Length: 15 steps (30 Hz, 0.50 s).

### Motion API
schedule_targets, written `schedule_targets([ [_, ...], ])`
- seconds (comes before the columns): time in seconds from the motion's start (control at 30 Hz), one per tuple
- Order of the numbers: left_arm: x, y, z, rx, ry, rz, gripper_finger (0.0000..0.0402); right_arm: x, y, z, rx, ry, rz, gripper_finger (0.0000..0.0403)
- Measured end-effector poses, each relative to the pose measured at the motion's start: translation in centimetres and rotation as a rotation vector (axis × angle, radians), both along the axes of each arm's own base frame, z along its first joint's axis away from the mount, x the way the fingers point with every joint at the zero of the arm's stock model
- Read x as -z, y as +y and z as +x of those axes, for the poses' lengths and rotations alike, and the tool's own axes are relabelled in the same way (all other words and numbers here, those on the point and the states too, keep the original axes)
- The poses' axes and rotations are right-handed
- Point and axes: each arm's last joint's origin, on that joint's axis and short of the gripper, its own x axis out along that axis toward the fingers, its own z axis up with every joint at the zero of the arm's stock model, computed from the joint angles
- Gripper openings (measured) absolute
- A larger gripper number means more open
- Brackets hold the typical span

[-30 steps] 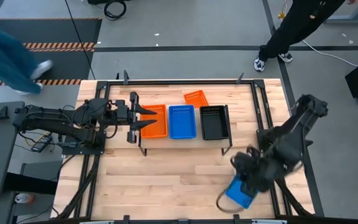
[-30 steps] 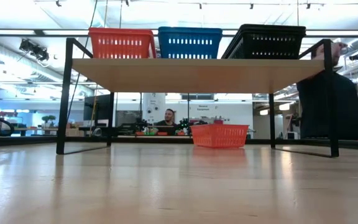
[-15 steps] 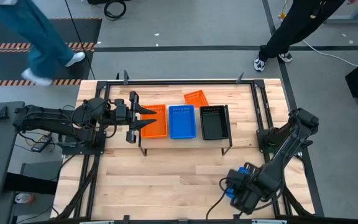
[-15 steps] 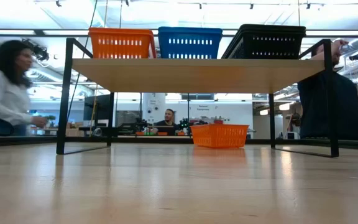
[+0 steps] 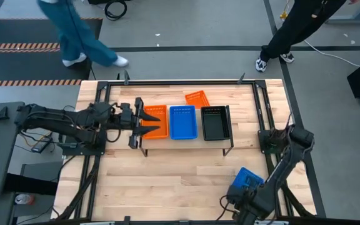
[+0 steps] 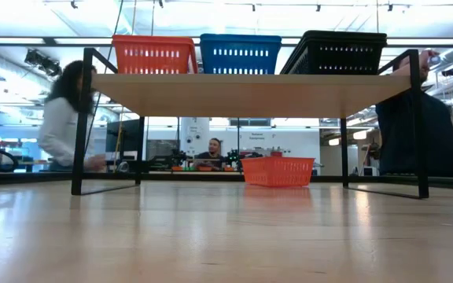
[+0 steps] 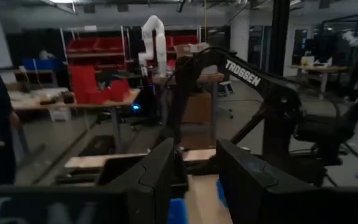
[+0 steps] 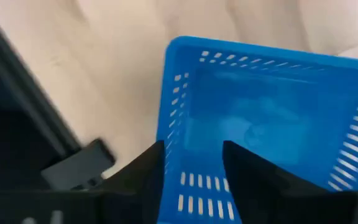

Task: Stack baskets on shelf by color
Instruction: Stack the blue bin on top of the blue bin on the shelf

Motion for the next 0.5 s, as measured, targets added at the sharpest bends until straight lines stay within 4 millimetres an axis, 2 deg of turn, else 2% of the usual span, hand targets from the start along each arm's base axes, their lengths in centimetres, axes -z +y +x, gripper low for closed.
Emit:
schedule_targets([
  [0.27,1.5,-1.4,1.2,0.001,0.085,-0.037,0.0126,1.7,0.7,-1.1,0.001,-0.034,-0.133,0.0234],
  [0.5,2.0,-2.4,2.3,0.012,0.081,-0.086,0.0126,1.0,0.4,-1.3,-0.002,-0.037,-0.126,0.0269],
])
